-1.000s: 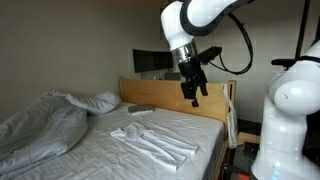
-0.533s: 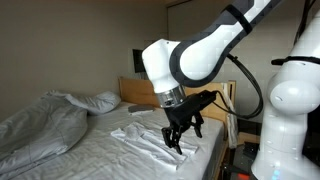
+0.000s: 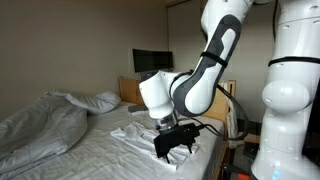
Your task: Fold the white cloth
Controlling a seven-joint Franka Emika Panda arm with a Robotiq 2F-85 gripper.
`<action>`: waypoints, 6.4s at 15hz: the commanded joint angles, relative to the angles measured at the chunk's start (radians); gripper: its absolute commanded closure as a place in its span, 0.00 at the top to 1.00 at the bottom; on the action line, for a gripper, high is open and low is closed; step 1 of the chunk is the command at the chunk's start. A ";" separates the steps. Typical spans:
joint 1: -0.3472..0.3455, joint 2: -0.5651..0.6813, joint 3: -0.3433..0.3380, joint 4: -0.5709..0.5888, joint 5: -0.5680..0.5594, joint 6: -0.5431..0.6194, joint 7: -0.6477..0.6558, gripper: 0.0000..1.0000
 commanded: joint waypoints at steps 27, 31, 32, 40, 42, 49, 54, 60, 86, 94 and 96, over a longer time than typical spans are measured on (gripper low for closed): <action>0.546 0.433 -0.739 0.140 -0.117 0.267 0.178 1.00; 0.645 0.529 -0.849 0.130 -0.120 0.542 0.265 1.00; 0.670 0.552 -0.882 0.131 -0.099 0.594 0.280 1.00; 0.744 0.560 -0.856 0.123 0.271 0.706 0.304 1.00; 0.791 0.556 -0.878 0.105 0.339 0.738 0.344 1.00; 0.842 0.600 -0.960 0.046 0.496 0.905 0.360 1.00; 0.893 0.618 -1.060 0.003 0.586 0.960 0.345 1.00; 0.841 0.661 -1.048 -0.025 0.662 1.070 0.307 1.00; 0.523 0.806 -0.892 0.158 0.654 1.100 0.097 0.67; 0.260 0.797 -0.744 0.133 0.550 1.102 0.036 0.17; 0.231 0.787 -0.721 0.126 0.536 1.100 0.017 0.04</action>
